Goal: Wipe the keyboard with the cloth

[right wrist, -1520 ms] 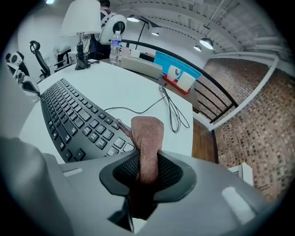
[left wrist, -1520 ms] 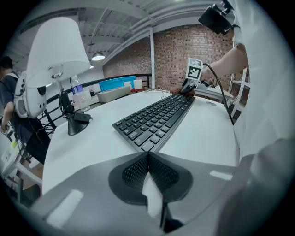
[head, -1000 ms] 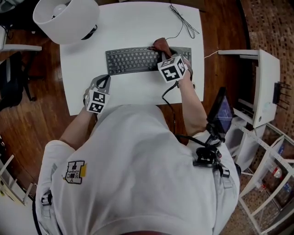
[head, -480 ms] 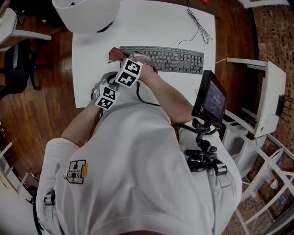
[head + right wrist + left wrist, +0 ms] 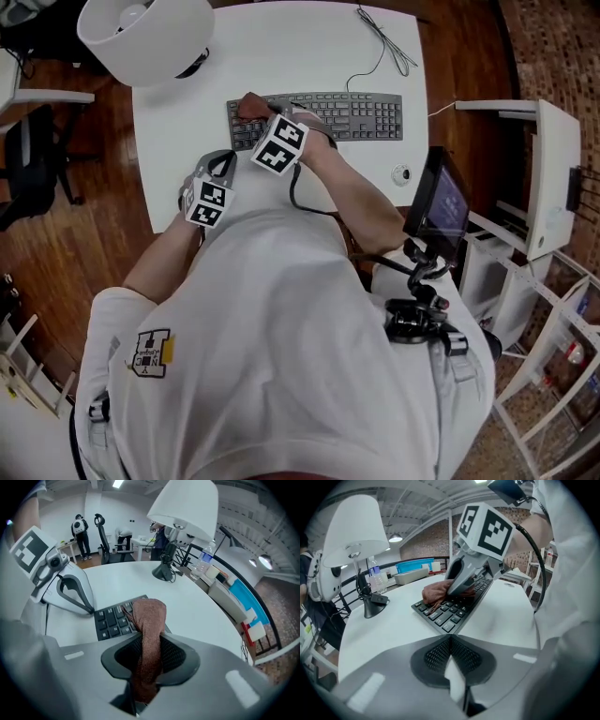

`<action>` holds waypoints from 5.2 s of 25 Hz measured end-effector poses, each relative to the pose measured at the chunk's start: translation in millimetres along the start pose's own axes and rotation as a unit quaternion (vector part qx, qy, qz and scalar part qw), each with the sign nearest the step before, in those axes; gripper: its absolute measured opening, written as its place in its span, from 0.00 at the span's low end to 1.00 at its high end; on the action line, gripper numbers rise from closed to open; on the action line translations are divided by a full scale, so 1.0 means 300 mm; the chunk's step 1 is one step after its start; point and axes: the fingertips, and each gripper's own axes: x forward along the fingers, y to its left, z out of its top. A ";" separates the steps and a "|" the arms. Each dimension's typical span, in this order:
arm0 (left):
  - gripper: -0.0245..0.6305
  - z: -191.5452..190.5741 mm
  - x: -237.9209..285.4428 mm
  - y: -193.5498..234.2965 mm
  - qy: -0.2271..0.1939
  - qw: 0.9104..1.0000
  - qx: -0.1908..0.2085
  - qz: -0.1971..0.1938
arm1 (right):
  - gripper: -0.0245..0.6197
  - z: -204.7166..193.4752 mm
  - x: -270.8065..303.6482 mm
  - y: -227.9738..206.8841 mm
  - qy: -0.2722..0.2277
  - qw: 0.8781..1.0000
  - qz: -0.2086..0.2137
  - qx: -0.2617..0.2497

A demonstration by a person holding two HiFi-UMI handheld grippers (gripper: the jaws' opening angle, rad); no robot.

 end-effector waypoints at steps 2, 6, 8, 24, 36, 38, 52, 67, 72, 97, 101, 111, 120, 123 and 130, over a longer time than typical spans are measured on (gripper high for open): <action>0.04 -0.005 -0.001 0.001 0.001 1.000 0.000 0.000 | 0.18 -0.065 -0.019 -0.048 0.008 1.000 -0.013 0.018; 0.04 -0.011 0.001 0.008 0.004 1.000 0.003 -0.001 | 0.18 -0.208 -0.059 -0.151 0.029 0.997 -0.043 0.053; 0.04 -0.010 0.007 0.009 0.003 1.000 0.005 -0.002 | 0.18 -0.292 -0.082 -0.206 0.040 0.995 -0.060 0.074; 0.04 -0.051 0.036 0.089 0.018 0.999 0.008 0.041 | 0.18 -0.866 -0.156 -0.615 0.107 0.948 -0.194 0.230; 0.04 -0.030 0.048 0.022 0.003 1.000 0.004 0.012 | 0.18 -0.964 -0.224 -0.569 0.124 0.936 -0.194 0.265; 0.04 -0.021 0.043 0.014 -0.001 1.000 0.000 0.007 | 0.18 -0.957 -0.247 -0.560 0.128 0.934 -0.197 0.268; 0.04 -0.014 0.019 0.015 -0.013 1.000 -0.001 -0.002 | 0.18 -0.156 -0.113 -0.094 -0.021 0.996 -0.072 0.045; 0.04 -0.006 0.010 0.016 -0.010 1.000 0.008 -0.010 | 0.19 0.146 0.044 0.235 -0.036 0.996 0.010 -0.078; 0.04 -0.006 0.011 0.013 -0.007 1.000 0.008 -0.010 | 0.19 0.108 0.031 0.198 -0.037 0.998 0.003 -0.051; 0.04 -0.006 0.004 0.021 -0.006 1.000 0.008 -0.009 | 0.18 -0.456 -0.145 -0.231 0.029 0.982 -0.127 0.133; 0.04 -0.007 0.006 0.019 -0.003 1.000 0.009 -0.010 | 0.18 -0.602 -0.190 -0.320 0.052 0.971 -0.163 0.168; 0.04 -0.001 0.001 0.017 -0.001 1.000 0.016 -0.010 | 0.18 -0.943 -0.329 -0.500 0.105 0.930 -0.234 0.265; 0.04 -0.003 0.010 0.015 -0.004 1.000 0.010 -0.008 | 0.18 -0.864 -0.342 -0.472 0.096 0.932 -0.240 0.254; 0.04 -0.007 0.011 0.017 -0.007 1.000 0.005 -0.004 | 0.18 -0.635 -0.298 -0.355 0.045 0.957 -0.202 0.202; 0.04 -0.007 0.012 0.017 -0.006 1.000 0.009 -0.005 | 0.18 -0.030 -0.138 0.060 -0.074 0.995 -0.056 0.020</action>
